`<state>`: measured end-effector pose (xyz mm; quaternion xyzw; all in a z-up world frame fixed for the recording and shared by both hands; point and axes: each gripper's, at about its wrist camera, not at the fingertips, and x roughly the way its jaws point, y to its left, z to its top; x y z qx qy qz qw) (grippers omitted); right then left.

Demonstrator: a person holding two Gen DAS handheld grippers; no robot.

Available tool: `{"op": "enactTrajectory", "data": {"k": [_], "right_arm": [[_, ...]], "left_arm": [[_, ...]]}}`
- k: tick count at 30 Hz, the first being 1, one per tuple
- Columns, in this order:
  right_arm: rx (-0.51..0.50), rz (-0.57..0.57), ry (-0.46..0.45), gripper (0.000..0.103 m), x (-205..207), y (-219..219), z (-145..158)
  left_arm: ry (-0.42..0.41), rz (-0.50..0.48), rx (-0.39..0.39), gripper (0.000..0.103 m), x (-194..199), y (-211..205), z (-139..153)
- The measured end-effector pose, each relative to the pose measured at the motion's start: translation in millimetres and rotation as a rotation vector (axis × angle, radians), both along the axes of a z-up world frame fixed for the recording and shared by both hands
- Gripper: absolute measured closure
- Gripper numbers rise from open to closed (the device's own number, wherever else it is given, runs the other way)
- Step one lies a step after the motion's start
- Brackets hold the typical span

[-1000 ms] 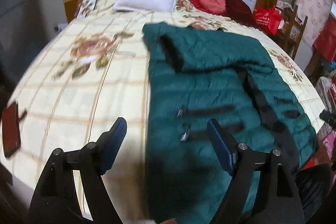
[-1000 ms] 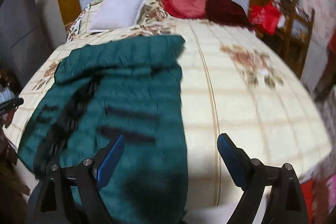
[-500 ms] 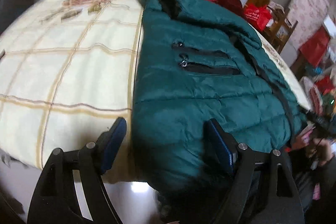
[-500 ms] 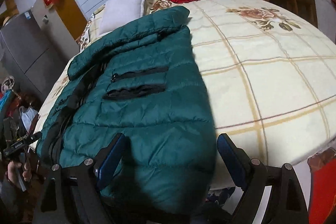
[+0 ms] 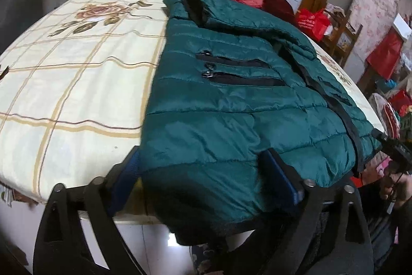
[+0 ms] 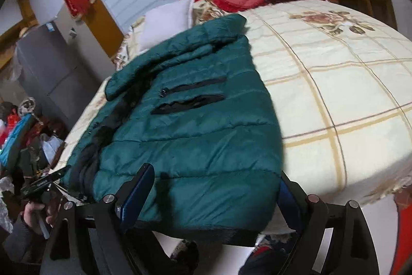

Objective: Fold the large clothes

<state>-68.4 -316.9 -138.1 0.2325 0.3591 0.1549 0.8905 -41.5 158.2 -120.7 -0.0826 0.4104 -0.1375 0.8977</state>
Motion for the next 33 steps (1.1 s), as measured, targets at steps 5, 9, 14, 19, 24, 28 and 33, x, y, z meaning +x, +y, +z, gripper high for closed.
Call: {"op": "enactTrajectory", "data": {"k": [5, 9, 14, 19, 24, 28, 33], "right_arm": [[0.095, -0.013, -0.020, 0.015, 4.1, -6.8, -6.9], [0.122, -0.035, -0.029, 0.015, 10.0, -10.2, -7.4], [0.152, -0.045, -0.032, 0.015, 16.5, -11.3, -7.5], [0.186, 0.032, -0.045, 0.015, 6.2, -5.3, -7.3], [0.151, 0.017, -0.055, 0.015, 4.3, -0.2, -6.7], [0.149, -0.015, -0.053, 0.015, 4.6, 0.9, -6.2], [0.158, 0.008, -0.033, 0.023, 2.0, -1.1, -5.4]], "left_arm": [[0.013, 0.007, 0.000, 0.002, 4.2, -3.1, 0.4], [0.041, 0.040, 0.032, 0.002, 18.9, -4.9, 0.7], [0.048, 0.089, 0.083, 0.002, 18.6, -12.3, -1.1], [0.037, 0.111, 0.095, 0.001, 14.1, -13.2, -2.9], [0.034, 0.111, 0.098, 0.001, 14.3, -13.8, -3.0], [0.034, 0.113, 0.098, 0.001, 14.3, -14.5, -3.0], [0.035, 0.108, 0.101, 0.001, 15.2, -14.4, -3.1]]}}
